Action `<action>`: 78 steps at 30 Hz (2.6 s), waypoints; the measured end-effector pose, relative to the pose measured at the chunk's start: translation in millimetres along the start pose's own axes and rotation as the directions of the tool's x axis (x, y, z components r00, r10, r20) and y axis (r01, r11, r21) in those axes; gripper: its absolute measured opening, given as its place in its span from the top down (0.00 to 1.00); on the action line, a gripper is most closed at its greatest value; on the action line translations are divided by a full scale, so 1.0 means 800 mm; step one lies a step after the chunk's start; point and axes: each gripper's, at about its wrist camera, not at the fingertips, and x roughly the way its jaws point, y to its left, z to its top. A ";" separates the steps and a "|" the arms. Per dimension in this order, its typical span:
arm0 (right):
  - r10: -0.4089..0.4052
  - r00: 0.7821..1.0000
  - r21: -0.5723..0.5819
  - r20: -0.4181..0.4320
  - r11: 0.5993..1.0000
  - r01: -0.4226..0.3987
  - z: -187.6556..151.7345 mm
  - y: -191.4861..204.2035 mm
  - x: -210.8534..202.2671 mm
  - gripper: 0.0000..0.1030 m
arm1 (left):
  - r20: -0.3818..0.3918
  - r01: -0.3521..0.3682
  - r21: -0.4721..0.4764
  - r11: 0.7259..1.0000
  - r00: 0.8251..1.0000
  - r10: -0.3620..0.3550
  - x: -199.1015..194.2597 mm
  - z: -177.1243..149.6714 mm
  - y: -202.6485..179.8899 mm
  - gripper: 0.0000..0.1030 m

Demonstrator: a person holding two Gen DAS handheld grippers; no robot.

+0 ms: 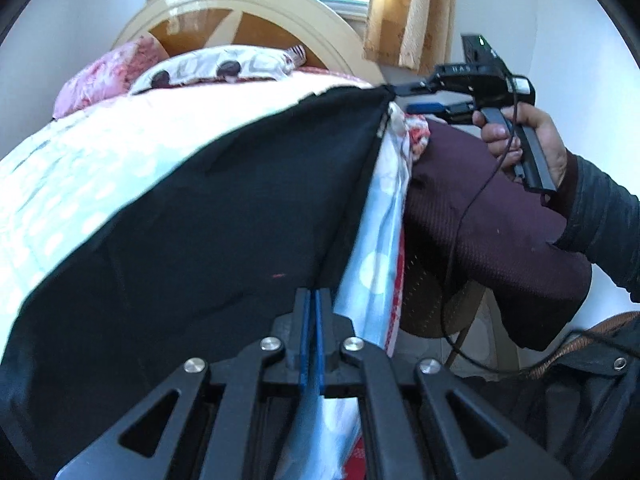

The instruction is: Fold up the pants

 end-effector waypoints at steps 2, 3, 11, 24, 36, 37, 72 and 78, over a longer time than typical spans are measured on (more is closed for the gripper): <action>-0.053 0.997 0.035 0.050 0.998 0.051 0.013 -0.013 -0.017 0.58 | 0.024 -0.031 -0.012 0.999 0.999 0.031 -0.012 -0.003 0.004 0.97; -0.045 0.996 0.046 0.075 0.998 0.041 0.024 -0.016 -0.024 0.58 | 0.033 -0.040 -0.020 0.999 0.999 0.041 -0.015 -0.004 0.006 0.97; -0.018 0.999 -0.146 -0.049 0.989 0.010 0.074 0.053 0.041 0.58 | 0.027 -0.120 -0.049 0.992 0.992 0.121 -0.005 -0.012 0.017 0.90; -0.152 0.983 -0.331 -0.101 0.937 0.111 0.083 0.089 0.115 0.99 | -0.018 -0.114 -0.085 0.990 0.993 0.113 0.017 -0.030 0.026 0.76; -0.175 0.979 -0.170 -0.103 0.973 0.156 0.100 0.032 0.131 0.86 | -0.008 -0.105 -0.073 0.992 0.994 0.105 0.014 -0.027 0.020 0.66; -0.179 0.980 -0.160 -0.087 0.973 0.164 0.099 0.029 0.119 0.58 | 0.002 -0.102 -0.079 0.992 0.995 0.103 0.011 -0.026 0.020 0.65; -0.162 0.987 -0.117 0.011 0.980 0.162 0.013 0.020 0.028 0.92 | 0.050 -0.152 -0.168 0.974 0.985 0.162 -0.035 -0.076 0.021 0.41; -0.149 0.989 -0.118 -0.015 0.982 0.146 0.011 0.019 0.020 0.68 | 0.040 -0.173 -0.187 0.967 0.982 0.183 -0.041 -0.084 0.028 0.41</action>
